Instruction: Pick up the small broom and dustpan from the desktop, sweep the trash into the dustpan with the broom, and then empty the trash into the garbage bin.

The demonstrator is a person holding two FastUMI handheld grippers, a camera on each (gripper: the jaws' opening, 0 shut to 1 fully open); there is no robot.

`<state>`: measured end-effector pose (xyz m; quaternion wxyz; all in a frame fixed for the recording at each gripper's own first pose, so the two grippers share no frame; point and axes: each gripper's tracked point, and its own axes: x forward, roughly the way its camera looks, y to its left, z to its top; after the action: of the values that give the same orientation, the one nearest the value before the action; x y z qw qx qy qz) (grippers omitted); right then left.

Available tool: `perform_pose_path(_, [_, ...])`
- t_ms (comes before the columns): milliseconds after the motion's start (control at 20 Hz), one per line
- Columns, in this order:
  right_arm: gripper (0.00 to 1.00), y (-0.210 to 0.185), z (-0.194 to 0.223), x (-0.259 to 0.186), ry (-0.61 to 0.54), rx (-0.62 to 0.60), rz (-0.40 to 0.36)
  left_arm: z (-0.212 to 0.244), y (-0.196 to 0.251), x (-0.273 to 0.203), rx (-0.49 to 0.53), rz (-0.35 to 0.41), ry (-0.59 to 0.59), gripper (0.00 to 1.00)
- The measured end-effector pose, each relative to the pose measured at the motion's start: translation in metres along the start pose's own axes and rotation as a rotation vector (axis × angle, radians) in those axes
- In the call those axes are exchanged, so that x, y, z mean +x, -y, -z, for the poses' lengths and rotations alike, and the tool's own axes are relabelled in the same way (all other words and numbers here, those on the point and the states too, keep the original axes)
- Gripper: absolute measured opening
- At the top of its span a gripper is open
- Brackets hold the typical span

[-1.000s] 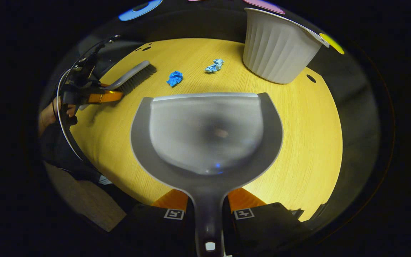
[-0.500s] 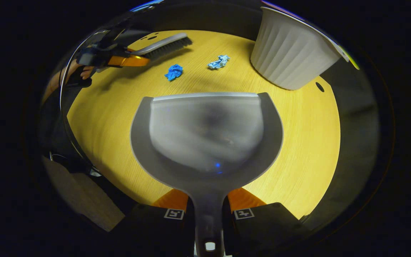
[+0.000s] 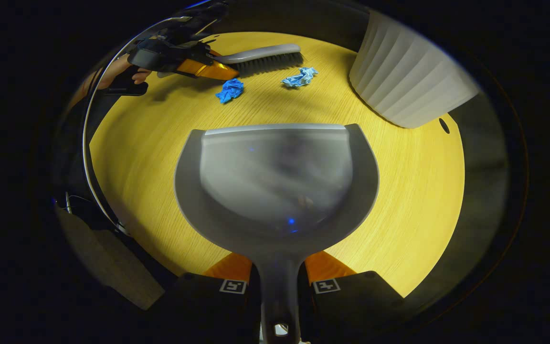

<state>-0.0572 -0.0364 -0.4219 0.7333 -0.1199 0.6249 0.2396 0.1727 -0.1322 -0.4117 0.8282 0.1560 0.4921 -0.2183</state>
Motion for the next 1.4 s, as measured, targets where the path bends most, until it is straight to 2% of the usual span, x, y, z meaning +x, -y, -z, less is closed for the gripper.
perform_pose_path(400, [0.35,0.013,-0.007,0.009,0.025,-0.027,-0.019,-0.007,0.067,-0.006,0.064,0.205,0.025,0.27])
perform_pose_path(550, [0.36,0.013,-0.010,0.011,0.041,-0.031,-0.017,-0.004,0.092,-0.016,0.055,0.266,0.013,0.29])
perform_pose_path(650, [0.36,0.015,-0.012,0.013,0.052,-0.037,-0.016,-0.002,0.107,-0.021,0.060,0.301,0.001,0.26])
perform_pose_path(850, [0.36,0.019,-0.012,0.017,0.074,-0.045,0.000,0.003,0.134,-0.035,0.018,0.390,-0.010,0.27])
perform_pose_path(1200, [0.35,0.014,-0.008,0.006,0.112,0.034,0.017,-0.020,0.105,-0.046,-0.048,0.273,0.097,0.27])
perform_pose_path(1400, [0.35,0.016,-0.001,-0.002,0.122,0.132,0.037,0.002,0.065,-0.036,-0.108,0.185,0.095,0.29])
